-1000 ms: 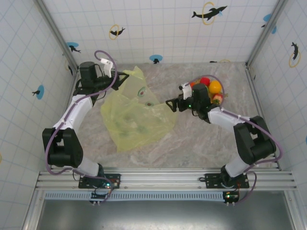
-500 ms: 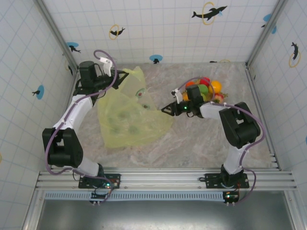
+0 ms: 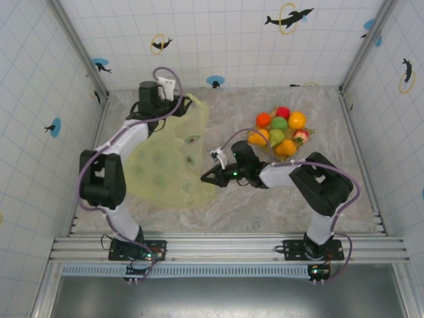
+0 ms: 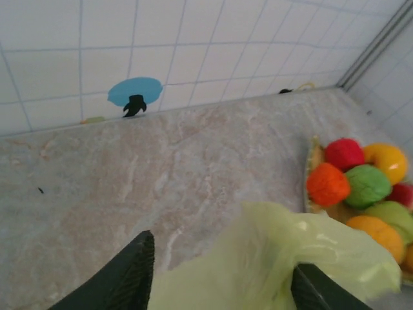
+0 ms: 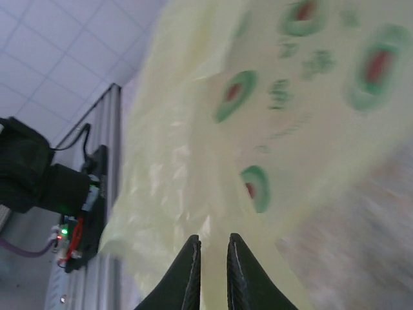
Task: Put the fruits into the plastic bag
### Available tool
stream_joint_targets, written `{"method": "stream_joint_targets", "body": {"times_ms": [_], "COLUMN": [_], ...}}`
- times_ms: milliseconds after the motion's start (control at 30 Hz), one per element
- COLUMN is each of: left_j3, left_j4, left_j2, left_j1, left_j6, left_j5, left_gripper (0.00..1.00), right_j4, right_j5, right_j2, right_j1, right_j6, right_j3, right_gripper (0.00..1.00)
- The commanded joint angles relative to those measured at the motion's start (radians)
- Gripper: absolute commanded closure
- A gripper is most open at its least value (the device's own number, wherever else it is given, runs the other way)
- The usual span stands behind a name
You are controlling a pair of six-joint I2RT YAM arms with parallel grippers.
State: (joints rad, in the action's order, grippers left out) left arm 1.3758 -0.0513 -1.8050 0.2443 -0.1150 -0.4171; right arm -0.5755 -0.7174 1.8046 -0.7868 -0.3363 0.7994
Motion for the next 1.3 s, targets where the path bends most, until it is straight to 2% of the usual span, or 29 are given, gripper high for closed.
{"method": "stream_joint_targets", "body": {"times_ms": [0, 100, 167, 200, 300, 400, 633, 833, 1033, 1267], "left_j3": [0.123, 0.056, -0.066, -0.14, -0.326, -0.457, -0.563, -0.601, -0.559, -0.451], "left_j4": [0.121, 0.123, 0.072, 0.04, -0.004, 0.029, 0.065, 0.09, 0.176, 0.178], "left_j2": [-0.03, 0.057, 0.163, 0.225, 0.379, 0.481, 0.568, 0.576, 0.416, 0.16], "left_j1": [0.026, 0.032, 0.035, 0.043, 0.068, 0.101, 0.115, 0.115, 0.136, 0.223], "left_j6": [-0.024, -0.066, -0.093, -0.101, -0.127, -0.146, -0.237, -0.222, -0.234, -0.244], "left_j5": [0.302, 0.441, 0.475, 0.49, 0.545, 0.619, 0.659, 0.789, 0.715, 0.933], "left_gripper": [0.37, 0.22, 0.06, 0.02, 0.02, 0.02, 0.02, 0.02, 0.02, 0.02], "right_j4": [-0.148, -0.184, -0.184, -0.184, -0.19, -0.198, -0.229, -0.182, -0.136, -0.173], "right_j5": [0.066, 0.1, 0.127, 0.135, 0.138, 0.13, 0.124, 0.172, 0.246, 0.236], "right_j2": [0.025, 0.007, -0.013, -0.022, -0.036, -0.04, 0.005, -0.027, -0.06, -0.045], "right_j1": [-0.026, -0.02, -0.009, -0.001, 0.027, 0.051, 0.064, 0.075, 0.096, 0.115], "right_j6": [-0.075, -0.093, -0.088, -0.088, -0.094, -0.106, -0.136, -0.118, -0.1, -0.151], "right_j3": [0.019, -0.006, -0.025, -0.034, -0.053, -0.064, -0.054, -0.082, -0.11, -0.117], "right_gripper": [0.79, 0.74, 0.71, 0.7, 0.66, 0.64, 0.59, 0.54, 0.47, 0.46]}}
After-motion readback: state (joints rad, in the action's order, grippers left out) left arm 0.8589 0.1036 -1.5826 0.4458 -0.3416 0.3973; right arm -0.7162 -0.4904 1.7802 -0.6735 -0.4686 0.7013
